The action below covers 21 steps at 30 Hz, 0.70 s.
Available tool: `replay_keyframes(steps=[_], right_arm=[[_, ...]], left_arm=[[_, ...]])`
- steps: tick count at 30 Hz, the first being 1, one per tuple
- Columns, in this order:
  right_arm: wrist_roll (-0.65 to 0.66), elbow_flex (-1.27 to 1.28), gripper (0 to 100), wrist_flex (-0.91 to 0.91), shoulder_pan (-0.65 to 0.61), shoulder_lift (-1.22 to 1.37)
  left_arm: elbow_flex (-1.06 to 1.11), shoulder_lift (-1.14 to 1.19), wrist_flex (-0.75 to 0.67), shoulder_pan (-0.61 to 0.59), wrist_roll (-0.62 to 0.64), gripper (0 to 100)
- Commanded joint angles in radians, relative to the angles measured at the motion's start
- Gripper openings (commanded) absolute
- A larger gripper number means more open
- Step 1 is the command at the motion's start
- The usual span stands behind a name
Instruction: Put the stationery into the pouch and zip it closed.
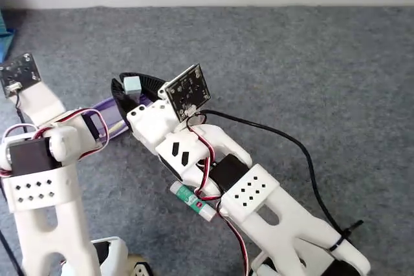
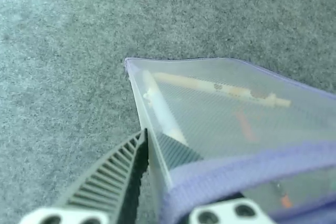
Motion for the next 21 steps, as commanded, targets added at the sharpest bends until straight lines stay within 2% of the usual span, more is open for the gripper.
replay_keyframes(steps=[1, 8, 21], right_arm=[[-0.009, -0.011, 1.3, 0.019, 0.004, -0.001], [-0.011, -0.014, 21.6, 0.116, -0.047, -0.012], [-0.014, -0.235, 9.5, 0.294, -0.047, -0.012]], left_arm=[[-0.035, 0.014, 0.006, 0.003, 0.009, 1], [-0.035, 0.014, 0.006, 0.003, 0.009, 1], [-0.035, 0.012, 0.008, 0.003, 0.009, 1]])
